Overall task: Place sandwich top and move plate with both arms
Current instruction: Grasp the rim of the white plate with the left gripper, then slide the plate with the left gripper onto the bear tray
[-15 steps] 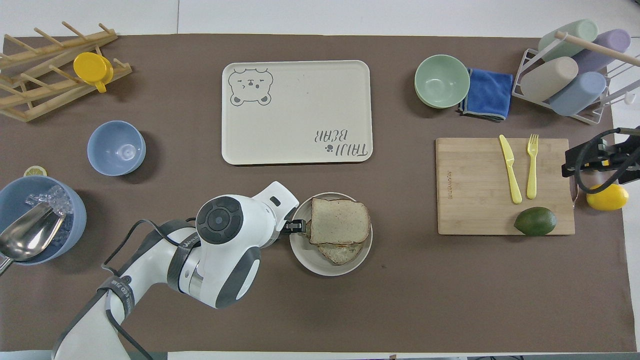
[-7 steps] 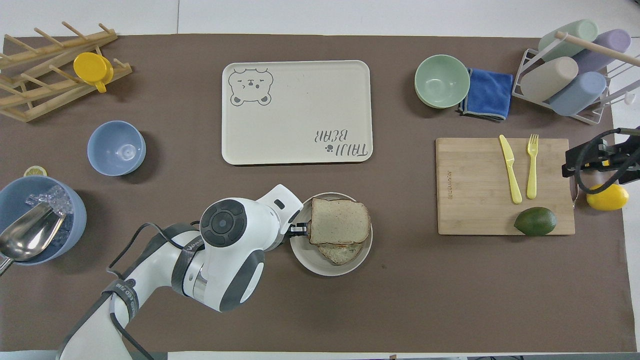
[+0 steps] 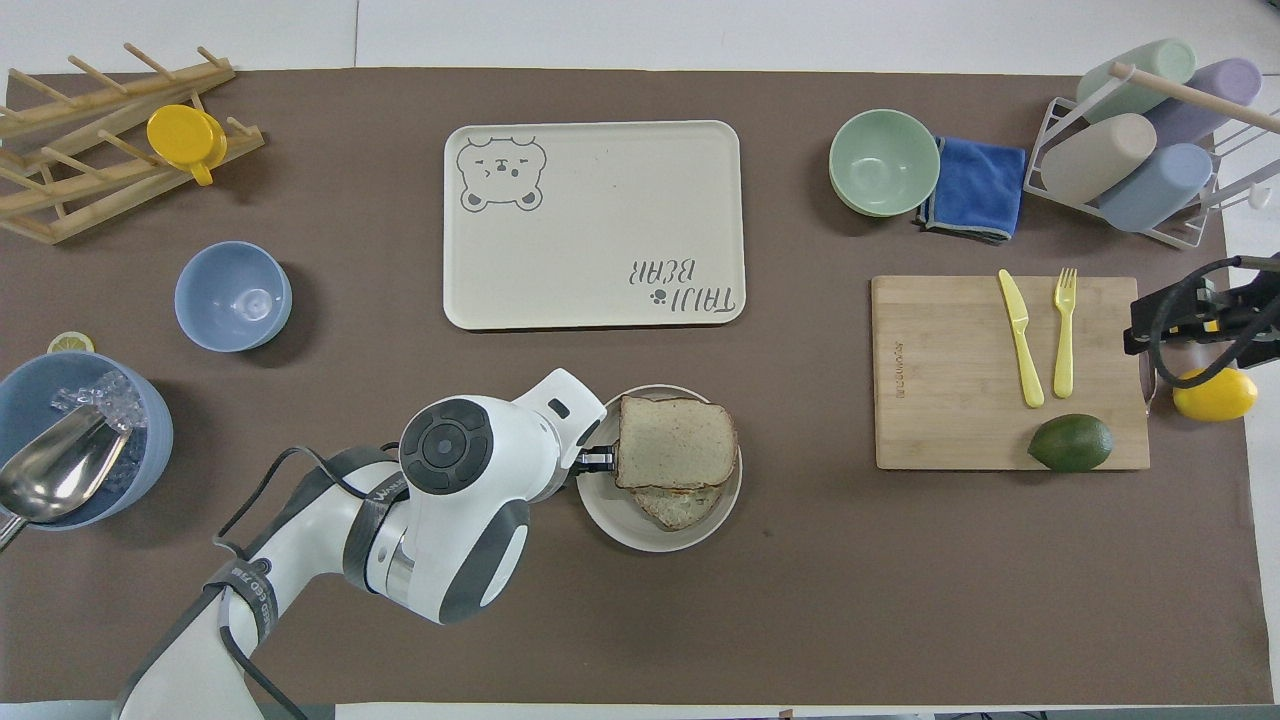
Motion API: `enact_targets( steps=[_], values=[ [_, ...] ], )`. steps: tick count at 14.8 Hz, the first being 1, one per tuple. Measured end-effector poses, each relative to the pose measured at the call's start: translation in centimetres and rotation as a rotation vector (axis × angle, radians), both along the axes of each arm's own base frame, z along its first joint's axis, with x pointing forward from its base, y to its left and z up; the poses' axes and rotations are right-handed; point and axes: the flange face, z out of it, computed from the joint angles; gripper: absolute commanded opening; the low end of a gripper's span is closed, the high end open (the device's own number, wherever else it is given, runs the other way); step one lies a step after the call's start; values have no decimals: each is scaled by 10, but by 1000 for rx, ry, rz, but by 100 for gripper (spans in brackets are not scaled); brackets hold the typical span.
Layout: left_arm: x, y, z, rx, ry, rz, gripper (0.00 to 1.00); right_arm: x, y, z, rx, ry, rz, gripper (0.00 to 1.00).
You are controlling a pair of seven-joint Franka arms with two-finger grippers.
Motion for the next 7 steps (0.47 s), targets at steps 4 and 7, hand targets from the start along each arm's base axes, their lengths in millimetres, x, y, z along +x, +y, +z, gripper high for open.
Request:
enact_targets(
  steps=[4, 7],
  values=[
    [2, 2, 0, -1, 0, 6, 0, 0, 0, 0, 0, 0, 0, 100],
    [7, 4, 7, 1, 13, 8, 0, 0, 0, 0, 0, 0, 0, 100]
  ],
)
